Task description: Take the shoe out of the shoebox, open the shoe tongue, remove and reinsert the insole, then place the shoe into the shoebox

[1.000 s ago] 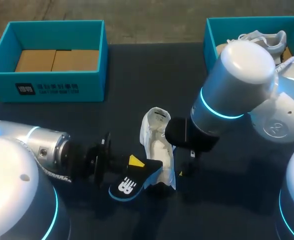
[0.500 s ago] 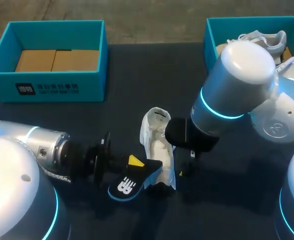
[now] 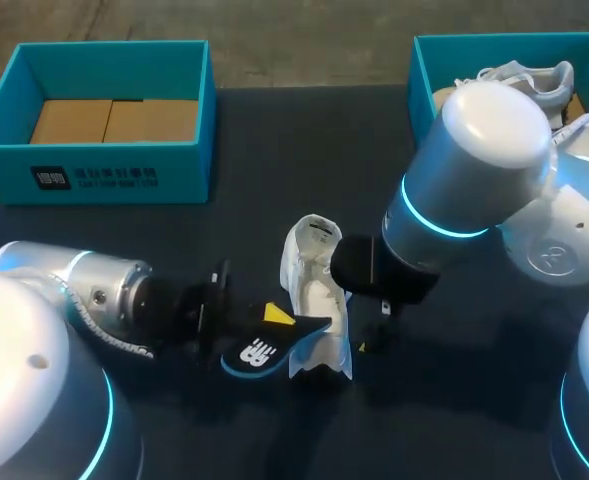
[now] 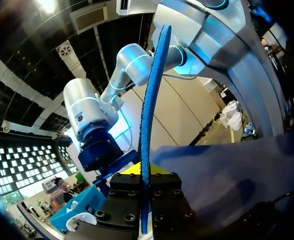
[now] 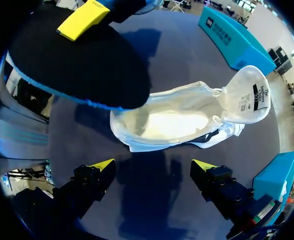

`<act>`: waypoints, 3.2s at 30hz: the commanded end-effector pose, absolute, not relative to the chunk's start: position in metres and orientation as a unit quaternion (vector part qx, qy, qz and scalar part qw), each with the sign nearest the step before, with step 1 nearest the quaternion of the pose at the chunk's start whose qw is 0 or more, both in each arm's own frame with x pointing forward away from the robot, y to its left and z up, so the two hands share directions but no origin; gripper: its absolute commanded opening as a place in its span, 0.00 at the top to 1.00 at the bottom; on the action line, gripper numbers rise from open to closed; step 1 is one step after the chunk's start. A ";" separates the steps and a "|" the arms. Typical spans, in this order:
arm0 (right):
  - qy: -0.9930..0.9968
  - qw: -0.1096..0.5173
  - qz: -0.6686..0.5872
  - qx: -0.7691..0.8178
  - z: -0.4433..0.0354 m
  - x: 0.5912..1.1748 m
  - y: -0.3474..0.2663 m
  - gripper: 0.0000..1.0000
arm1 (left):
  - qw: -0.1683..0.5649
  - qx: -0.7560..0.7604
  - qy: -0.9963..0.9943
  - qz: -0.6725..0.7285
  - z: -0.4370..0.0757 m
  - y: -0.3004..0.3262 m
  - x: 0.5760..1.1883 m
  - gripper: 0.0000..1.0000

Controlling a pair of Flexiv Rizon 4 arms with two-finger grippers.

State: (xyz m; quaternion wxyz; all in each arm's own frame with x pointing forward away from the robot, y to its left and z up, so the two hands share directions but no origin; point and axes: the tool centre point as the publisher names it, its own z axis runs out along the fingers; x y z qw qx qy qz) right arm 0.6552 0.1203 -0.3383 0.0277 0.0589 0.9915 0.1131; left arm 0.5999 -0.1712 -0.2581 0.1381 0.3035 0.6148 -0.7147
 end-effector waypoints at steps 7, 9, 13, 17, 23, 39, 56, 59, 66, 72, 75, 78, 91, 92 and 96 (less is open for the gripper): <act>0.991 0.029 0.113 0.059 -0.338 0.654 0.120 0.00 | 0.133 0.284 0.630 -0.710 -0.275 -0.179 0.612 1.00; 0.991 0.029 0.113 0.059 -0.338 0.654 0.120 0.00 | 0.132 0.281 0.633 -0.709 -0.277 -0.177 0.613 1.00; 0.991 0.029 0.113 0.059 -0.338 0.654 0.120 0.00 | 0.135 0.275 0.641 -0.704 -0.282 -0.176 0.615 1.00; 0.991 0.029 0.113 0.059 -0.338 0.654 0.120 0.00 | 0.137 0.272 0.645 -0.701 -0.284 -0.175 0.617 1.00; 0.991 0.029 0.113 0.059 -0.338 0.654 0.120 0.00 | 0.140 0.268 0.649 -0.698 -0.287 -0.175 0.619 1.00; 0.991 0.029 0.113 0.059 -0.338 0.654 0.120 0.00 | 0.139 0.283 0.642 -0.699 -0.278 -0.181 0.612 1.00; 0.991 0.029 0.113 0.059 -0.338 0.654 0.120 0.00 | 0.138 0.298 0.635 -0.699 -0.276 -0.196 0.608 1.00; 0.991 0.029 0.113 0.059 -0.338 0.654 0.120 0.00 | 0.139 0.297 0.636 -0.699 -0.277 -0.198 0.610 1.00; 0.991 0.029 0.113 0.059 -0.338 0.654 0.120 0.00 | 0.133 0.300 0.636 -0.699 -0.279 -0.202 0.609 1.00; 0.991 0.029 0.113 0.059 -0.338 0.654 0.120 0.00 | 0.127 0.301 0.637 -0.698 -0.282 -0.204 0.609 1.00; 0.991 0.029 0.113 0.059 -0.338 0.654 0.120 0.00 | 0.125 0.302 0.639 -0.697 -0.284 -0.203 0.610 1.00; 0.991 0.029 0.113 0.059 -0.338 0.654 0.120 0.00 | 0.125 0.302 0.640 -0.696 -0.285 -0.202 0.611 1.00; 0.991 0.029 0.113 0.059 -0.338 0.654 0.120 0.00 | 0.138 0.308 0.644 -0.686 -0.290 -0.199 0.617 1.00; 0.991 0.029 0.113 0.059 -0.338 0.654 0.120 0.00 | 0.141 0.308 0.646 -0.684 -0.291 -0.199 0.617 1.00; 0.991 0.029 0.113 0.059 -0.338 0.654 0.120 0.00 | 0.148 0.308 0.649 -0.680 -0.295 -0.199 0.621 1.00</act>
